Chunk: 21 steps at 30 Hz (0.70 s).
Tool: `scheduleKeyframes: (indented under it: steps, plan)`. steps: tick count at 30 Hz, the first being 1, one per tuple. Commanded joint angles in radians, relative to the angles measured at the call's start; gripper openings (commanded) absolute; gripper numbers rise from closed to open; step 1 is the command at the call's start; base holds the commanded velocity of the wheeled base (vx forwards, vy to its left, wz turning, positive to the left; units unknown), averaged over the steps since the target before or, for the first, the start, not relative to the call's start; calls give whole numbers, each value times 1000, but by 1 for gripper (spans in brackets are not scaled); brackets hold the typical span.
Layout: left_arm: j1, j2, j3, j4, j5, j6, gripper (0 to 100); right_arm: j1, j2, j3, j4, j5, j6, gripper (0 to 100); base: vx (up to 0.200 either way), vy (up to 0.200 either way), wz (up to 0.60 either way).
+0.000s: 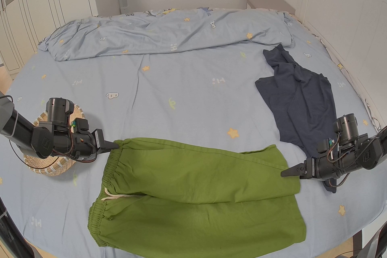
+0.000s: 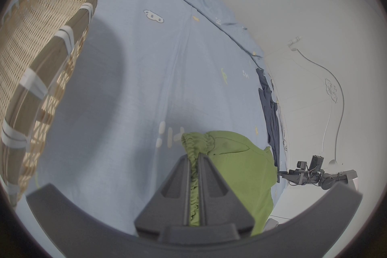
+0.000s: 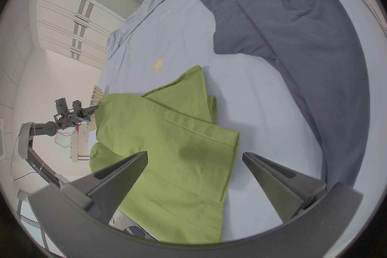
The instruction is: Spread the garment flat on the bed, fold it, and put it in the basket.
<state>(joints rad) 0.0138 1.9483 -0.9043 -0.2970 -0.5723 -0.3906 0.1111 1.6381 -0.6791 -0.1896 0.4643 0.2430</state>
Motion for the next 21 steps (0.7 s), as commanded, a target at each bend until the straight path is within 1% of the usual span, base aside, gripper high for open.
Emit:
scheduleKeyframes:
  steps: [1,2,3,15,16,21]
  plan:
    - [-2,0,2,-1,0,-1,0,-10,42,1,-24,37,-2,100,0,0,0]
    - [-2,0,2,-1,0,-1,0,-11,43,1,-24,37,-2,100,0,0,0]
    - [-2,0,2,-1,0,-2,0,-11,49,3,-36,51,-2,100,0,0,0]
    - [0,-2,1,-1,0,-2,0,-21,91,6,-94,51,2,100,0,0,0]
    - [0,-2,1,-1,0,-1,0,-27,92,4,-96,51,2,0,0,0,0]
    - [0,-2,1,-1,0,-2,0,-60,91,1,-108,53,1,0,0,0,0]
